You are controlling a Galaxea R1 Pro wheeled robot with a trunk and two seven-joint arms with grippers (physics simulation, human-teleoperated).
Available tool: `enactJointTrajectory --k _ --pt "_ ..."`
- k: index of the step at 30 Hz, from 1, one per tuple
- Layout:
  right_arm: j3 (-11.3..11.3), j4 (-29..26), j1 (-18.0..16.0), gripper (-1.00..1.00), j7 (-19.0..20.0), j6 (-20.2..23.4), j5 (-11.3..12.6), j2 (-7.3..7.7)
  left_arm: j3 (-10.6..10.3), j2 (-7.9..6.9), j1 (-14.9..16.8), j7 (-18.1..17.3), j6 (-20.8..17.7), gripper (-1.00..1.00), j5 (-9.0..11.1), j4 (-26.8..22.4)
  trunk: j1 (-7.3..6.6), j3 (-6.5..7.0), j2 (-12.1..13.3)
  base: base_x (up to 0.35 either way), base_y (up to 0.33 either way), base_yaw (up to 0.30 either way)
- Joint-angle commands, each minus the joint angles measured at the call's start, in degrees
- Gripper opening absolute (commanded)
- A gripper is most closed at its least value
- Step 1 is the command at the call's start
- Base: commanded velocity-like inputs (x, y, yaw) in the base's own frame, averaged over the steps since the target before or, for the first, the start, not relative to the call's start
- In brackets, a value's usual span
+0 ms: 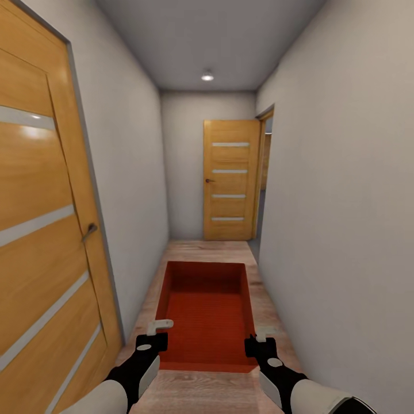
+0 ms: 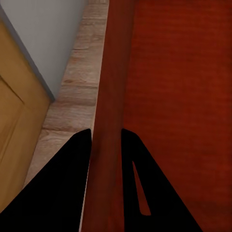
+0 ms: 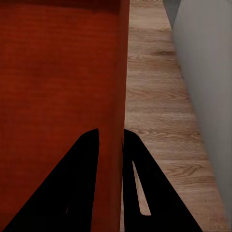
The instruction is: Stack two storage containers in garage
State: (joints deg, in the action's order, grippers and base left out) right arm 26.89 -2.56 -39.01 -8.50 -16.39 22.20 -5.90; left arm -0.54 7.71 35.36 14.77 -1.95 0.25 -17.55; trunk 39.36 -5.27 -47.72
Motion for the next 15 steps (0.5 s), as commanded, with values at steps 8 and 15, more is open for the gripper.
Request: enactJointTrajectory --k 8,15 --pt "-0.4 0.1 0.0 -1.0 0.1 -0.1 0.6 0.02 1.3 -0.5 0.1 0.4 -0.3 -1.0 -0.9 -1.8 0.04 -0.1 -0.1 0.324 0.0 0.0" --pt "-0.4 0.1 0.0 -1.0 0.1 -0.1 0.6 0.02 1.3 -0.5 0.1 0.4 -0.3 -1.0 -0.9 -1.8 0.04 -0.1 -0.1 0.324 0.0 0.0"
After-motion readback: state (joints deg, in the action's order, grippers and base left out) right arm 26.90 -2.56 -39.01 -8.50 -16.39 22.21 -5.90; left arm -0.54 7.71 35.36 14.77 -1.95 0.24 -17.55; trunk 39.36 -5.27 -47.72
